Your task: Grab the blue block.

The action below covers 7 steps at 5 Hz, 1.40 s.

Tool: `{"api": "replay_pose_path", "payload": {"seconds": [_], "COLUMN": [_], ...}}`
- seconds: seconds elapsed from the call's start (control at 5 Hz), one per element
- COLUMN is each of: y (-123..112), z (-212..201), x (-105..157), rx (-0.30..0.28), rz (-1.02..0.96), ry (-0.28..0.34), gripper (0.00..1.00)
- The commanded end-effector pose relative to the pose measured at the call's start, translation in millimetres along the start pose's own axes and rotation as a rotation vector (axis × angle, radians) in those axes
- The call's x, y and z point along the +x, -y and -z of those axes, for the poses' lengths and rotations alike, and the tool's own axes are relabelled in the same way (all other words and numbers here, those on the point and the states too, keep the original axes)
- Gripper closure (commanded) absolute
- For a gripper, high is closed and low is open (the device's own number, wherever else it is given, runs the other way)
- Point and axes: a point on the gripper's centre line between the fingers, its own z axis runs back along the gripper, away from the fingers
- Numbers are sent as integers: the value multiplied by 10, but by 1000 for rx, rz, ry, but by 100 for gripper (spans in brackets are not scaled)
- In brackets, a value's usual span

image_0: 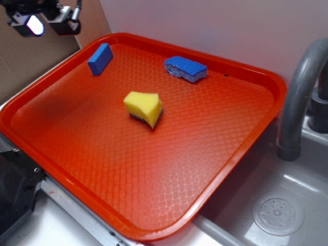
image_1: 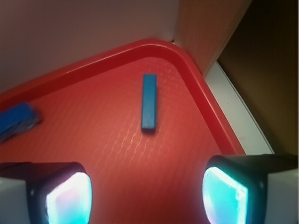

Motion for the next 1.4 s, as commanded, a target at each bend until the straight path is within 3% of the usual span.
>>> {"api": "replay_pose_path", "payload": {"seconds": [0.0,0.8,1.0,1.2], "y": [-48,38,97,128], "z": [350,943,955,896], "x": [250,321,245,134], "rx": [35,104,96,67], "rz": [-59,-12,18,41], "ry": [41,-21,-8,-50], "gripper": [0,0,100,100]}}
